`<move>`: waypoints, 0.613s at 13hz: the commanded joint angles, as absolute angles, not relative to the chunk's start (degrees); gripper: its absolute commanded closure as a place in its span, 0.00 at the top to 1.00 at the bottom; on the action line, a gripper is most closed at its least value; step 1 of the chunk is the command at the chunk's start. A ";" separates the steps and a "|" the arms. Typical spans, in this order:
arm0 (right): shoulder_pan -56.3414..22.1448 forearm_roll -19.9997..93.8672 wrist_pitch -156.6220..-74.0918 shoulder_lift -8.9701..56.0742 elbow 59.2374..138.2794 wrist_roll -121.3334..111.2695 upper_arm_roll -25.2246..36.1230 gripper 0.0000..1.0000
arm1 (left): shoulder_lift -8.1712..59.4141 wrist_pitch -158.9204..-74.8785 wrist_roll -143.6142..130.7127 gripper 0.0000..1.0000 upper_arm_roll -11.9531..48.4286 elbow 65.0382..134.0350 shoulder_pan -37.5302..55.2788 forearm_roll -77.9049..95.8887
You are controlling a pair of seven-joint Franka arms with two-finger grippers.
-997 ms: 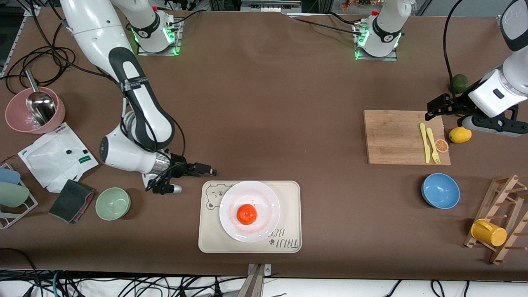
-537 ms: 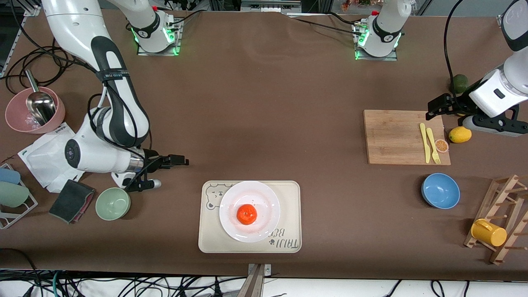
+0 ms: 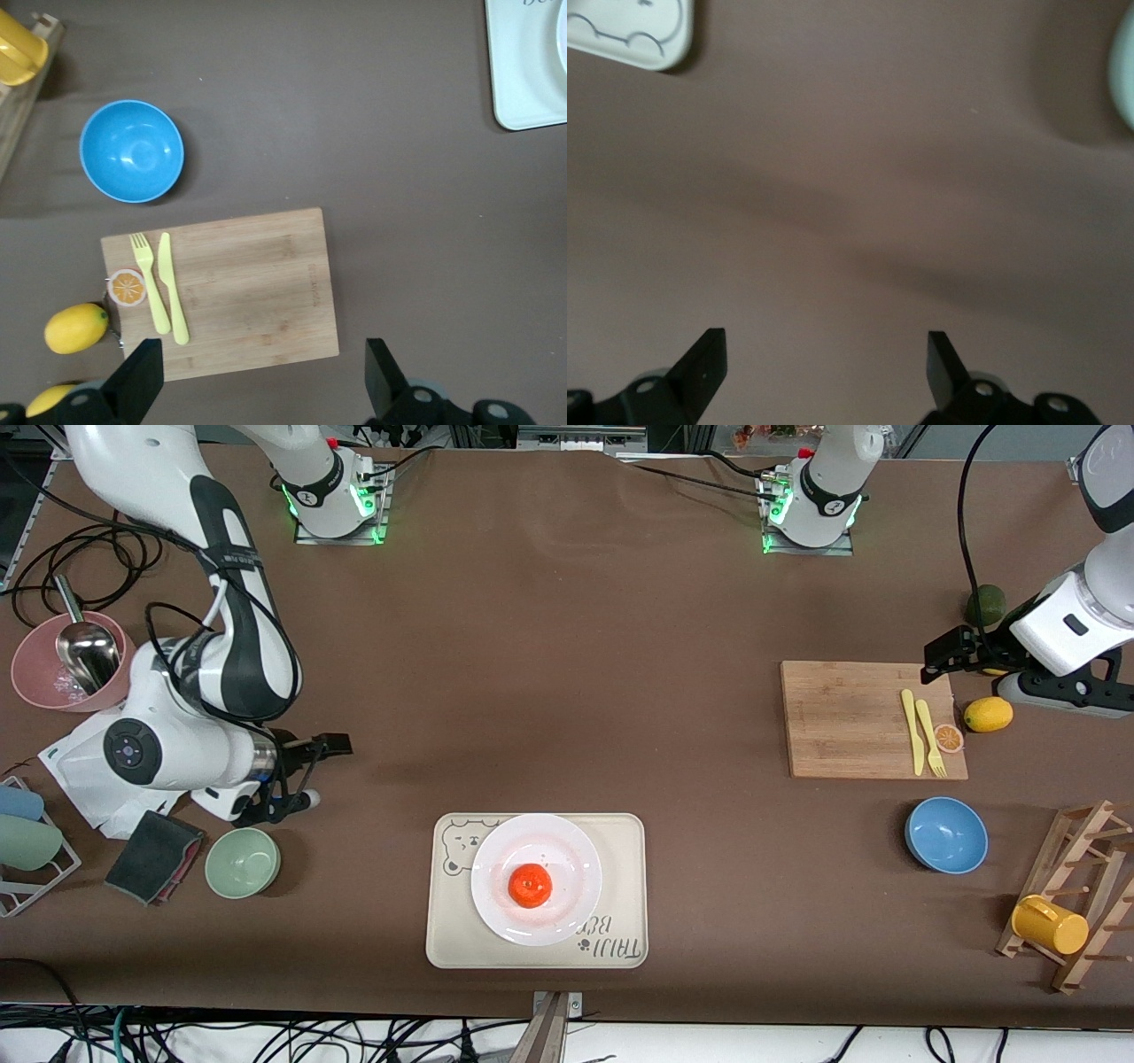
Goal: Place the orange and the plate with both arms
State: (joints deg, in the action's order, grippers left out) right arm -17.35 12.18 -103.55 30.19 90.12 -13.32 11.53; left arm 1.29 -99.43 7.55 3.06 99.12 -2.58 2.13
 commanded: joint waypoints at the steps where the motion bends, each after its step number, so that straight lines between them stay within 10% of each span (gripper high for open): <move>1: -17.84 6.35 -97.74 27.78 87.54 -8.20 11.87 1.00 | 1.93 -96.42 8.00 1.00 4.04 96.60 -2.46 0.18; 8: -17.05 -0.59 -96.86 12.07 95.52 1.12 7.57 1.00 | 1.49 -89.91 7.91 1.00 5.10 94.75 -2.55 0.97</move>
State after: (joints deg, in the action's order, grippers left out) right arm -17.70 2.67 -96.82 19.37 89.40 -2.92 10.43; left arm 1.19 -91.10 7.52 4.92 96.04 -2.54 2.04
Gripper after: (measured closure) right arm 0.000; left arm 0.000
